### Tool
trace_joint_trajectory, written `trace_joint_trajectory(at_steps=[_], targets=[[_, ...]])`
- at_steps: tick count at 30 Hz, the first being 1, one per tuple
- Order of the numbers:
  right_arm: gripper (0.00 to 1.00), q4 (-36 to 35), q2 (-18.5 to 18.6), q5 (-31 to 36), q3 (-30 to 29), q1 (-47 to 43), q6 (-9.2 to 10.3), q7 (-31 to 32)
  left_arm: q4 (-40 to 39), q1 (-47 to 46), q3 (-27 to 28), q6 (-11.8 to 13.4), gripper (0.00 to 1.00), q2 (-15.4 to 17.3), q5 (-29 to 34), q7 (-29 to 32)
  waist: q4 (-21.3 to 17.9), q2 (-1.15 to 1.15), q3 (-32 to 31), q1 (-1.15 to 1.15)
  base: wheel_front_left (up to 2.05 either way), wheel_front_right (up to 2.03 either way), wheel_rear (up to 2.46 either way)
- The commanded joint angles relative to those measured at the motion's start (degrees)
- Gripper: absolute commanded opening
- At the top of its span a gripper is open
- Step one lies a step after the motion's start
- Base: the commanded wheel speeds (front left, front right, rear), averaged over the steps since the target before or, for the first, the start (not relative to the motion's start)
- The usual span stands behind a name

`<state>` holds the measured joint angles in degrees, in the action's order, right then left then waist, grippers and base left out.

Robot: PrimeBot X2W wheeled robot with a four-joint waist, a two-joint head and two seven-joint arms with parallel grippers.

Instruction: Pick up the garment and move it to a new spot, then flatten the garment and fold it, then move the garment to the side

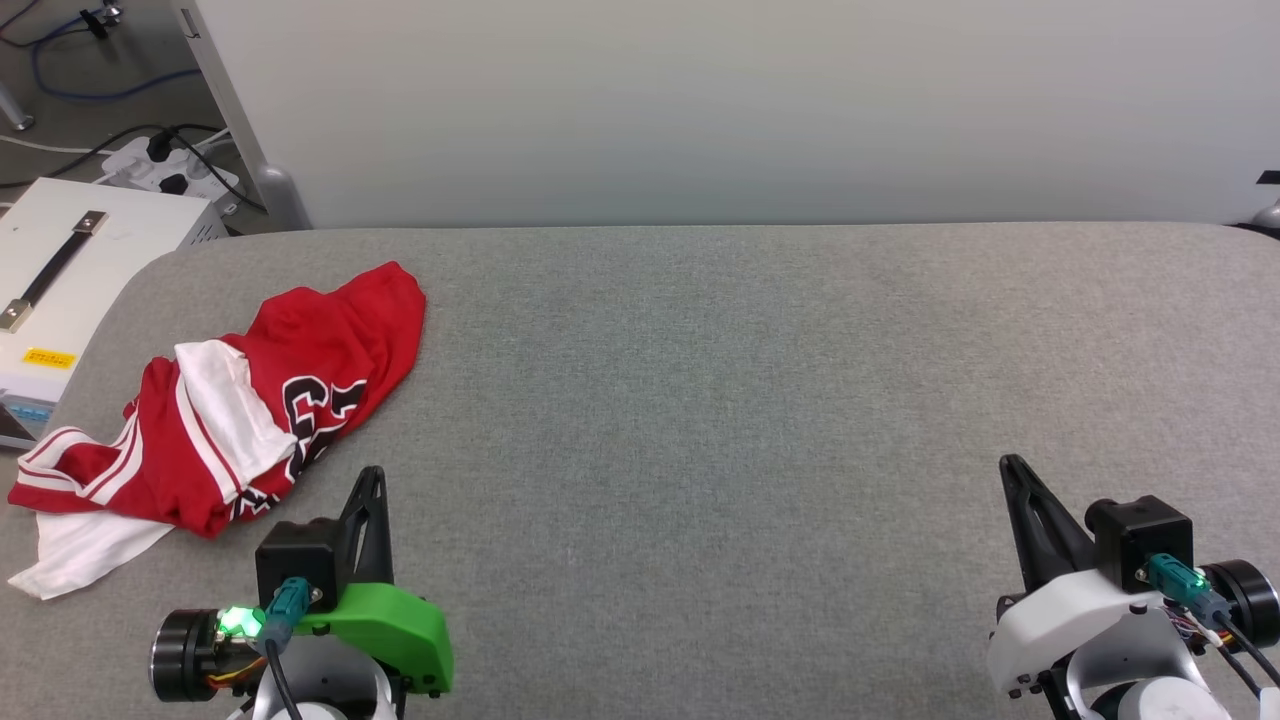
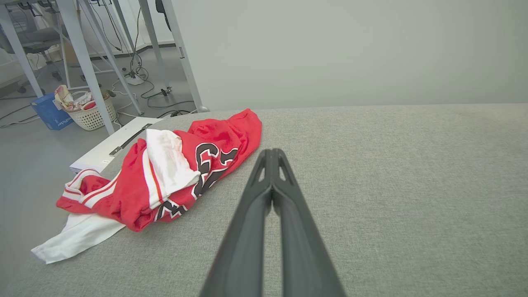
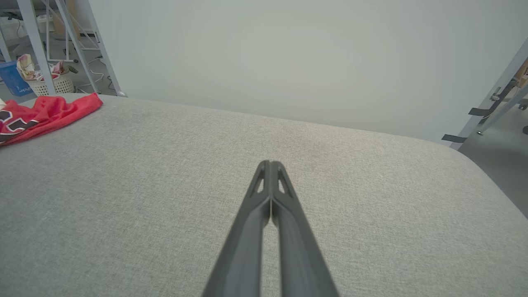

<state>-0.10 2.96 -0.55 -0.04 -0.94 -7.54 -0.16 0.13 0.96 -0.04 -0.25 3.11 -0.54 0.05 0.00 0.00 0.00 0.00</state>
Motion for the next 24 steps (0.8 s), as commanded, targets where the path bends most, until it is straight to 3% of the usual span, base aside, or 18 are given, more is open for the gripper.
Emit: trace_joint_trajectory(at_steps=[1,24], targets=[[0.0,0.1,-0.08,0.55,0.04,0.94,0.05,0.16,-0.13,-0.96,0.04,0.25,0.0,-0.24,0.54,-0.05,0.0,0.0,0.0,0.0,0.0,0.0,0.0],[0.0,0.1,-0.08,0.55,0.04,0.94,0.05,0.16,-0.13,-0.96,0.04,0.25,0.0,-0.24,0.54,-0.05,0.0,0.0,0.0,0.0,0.0,0.0,0.0]])
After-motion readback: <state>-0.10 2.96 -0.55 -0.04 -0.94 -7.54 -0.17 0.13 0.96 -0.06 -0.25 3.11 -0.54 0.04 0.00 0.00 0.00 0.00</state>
